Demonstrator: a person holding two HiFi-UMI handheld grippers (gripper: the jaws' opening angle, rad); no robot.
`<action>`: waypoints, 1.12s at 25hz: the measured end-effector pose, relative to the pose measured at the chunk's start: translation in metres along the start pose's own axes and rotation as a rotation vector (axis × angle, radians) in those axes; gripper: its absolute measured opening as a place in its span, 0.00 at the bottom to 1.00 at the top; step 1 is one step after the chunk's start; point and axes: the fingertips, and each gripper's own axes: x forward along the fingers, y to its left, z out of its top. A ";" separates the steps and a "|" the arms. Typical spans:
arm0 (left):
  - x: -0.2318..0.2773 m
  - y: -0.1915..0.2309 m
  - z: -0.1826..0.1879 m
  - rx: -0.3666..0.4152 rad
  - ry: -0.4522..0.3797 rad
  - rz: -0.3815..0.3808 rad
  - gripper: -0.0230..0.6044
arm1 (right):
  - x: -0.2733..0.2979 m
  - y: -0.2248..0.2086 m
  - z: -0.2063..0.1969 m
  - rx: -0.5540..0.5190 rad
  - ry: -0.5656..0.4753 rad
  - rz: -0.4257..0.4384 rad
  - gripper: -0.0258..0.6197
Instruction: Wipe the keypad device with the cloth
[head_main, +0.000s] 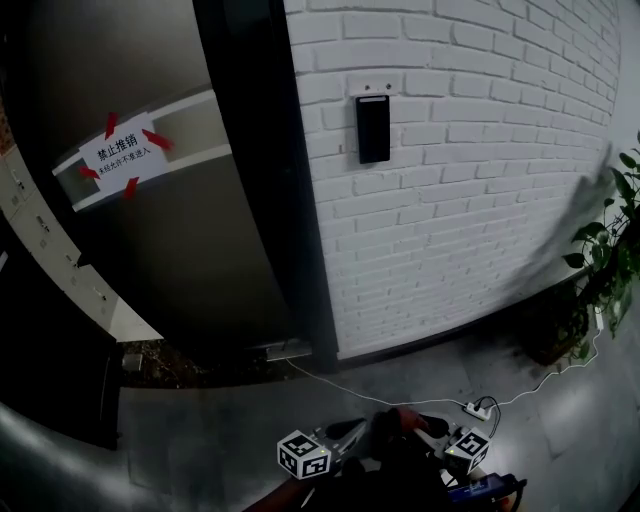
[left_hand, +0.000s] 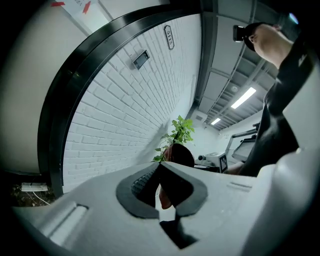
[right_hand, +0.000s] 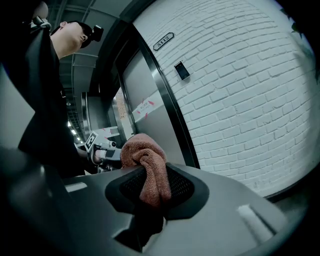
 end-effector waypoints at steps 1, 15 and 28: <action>0.001 -0.004 -0.002 0.004 0.005 -0.005 0.04 | -0.003 0.004 0.002 -0.009 0.001 0.001 0.17; 0.017 -0.021 -0.005 0.008 -0.015 0.055 0.04 | -0.015 -0.009 0.015 -0.040 -0.019 0.047 0.17; 0.039 -0.025 0.001 0.008 -0.030 0.102 0.04 | -0.023 -0.028 0.011 -0.041 -0.025 0.084 0.17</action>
